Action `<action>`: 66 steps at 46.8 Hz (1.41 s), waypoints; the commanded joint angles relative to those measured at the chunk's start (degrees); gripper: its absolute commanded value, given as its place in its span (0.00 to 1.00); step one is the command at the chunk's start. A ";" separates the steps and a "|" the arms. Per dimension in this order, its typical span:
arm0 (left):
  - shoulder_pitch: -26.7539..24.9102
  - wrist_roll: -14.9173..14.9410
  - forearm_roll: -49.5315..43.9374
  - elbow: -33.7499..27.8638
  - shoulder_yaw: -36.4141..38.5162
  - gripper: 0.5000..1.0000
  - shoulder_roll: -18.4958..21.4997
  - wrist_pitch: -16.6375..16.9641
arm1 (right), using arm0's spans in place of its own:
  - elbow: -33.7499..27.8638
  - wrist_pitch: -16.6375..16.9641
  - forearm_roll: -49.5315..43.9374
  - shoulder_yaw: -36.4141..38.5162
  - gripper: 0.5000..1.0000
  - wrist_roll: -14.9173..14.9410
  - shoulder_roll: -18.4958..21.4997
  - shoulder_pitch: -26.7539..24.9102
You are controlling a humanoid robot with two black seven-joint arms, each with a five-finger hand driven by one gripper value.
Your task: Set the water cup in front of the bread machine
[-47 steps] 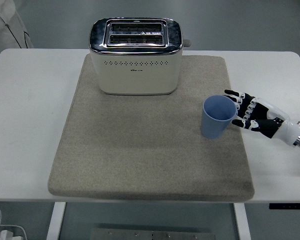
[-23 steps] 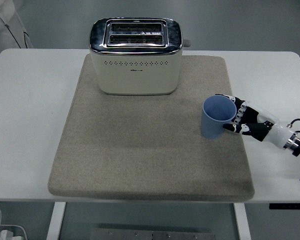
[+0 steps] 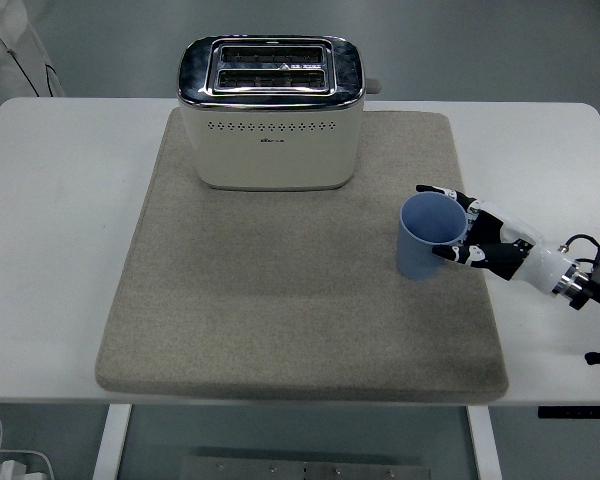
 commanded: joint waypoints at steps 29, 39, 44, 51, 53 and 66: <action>0.00 -0.01 0.00 0.00 0.00 1.00 0.00 0.00 | 0.00 -2.08 0.00 -0.06 0.83 0.00 1.55 0.09; 0.00 0.07 0.00 0.00 0.00 1.00 0.00 0.00 | 0.00 -2.52 0.00 -0.06 0.59 0.00 1.64 0.09; 0.00 -0.01 0.00 0.00 0.00 1.00 0.00 0.00 | 0.00 -2.52 0.00 0.03 0.52 0.00 1.64 0.09; 0.00 -0.01 0.00 0.00 0.00 1.00 0.00 0.00 | 0.00 -2.70 0.00 0.03 0.39 0.00 2.25 0.09; 0.00 -0.01 0.09 0.00 -0.09 1.00 0.00 0.00 | 0.00 -2.96 0.09 0.03 0.37 0.00 2.34 0.18; 0.00 -0.01 0.00 0.00 0.00 1.00 0.00 0.00 | 0.27 -3.93 0.79 0.11 0.36 0.00 3.57 1.67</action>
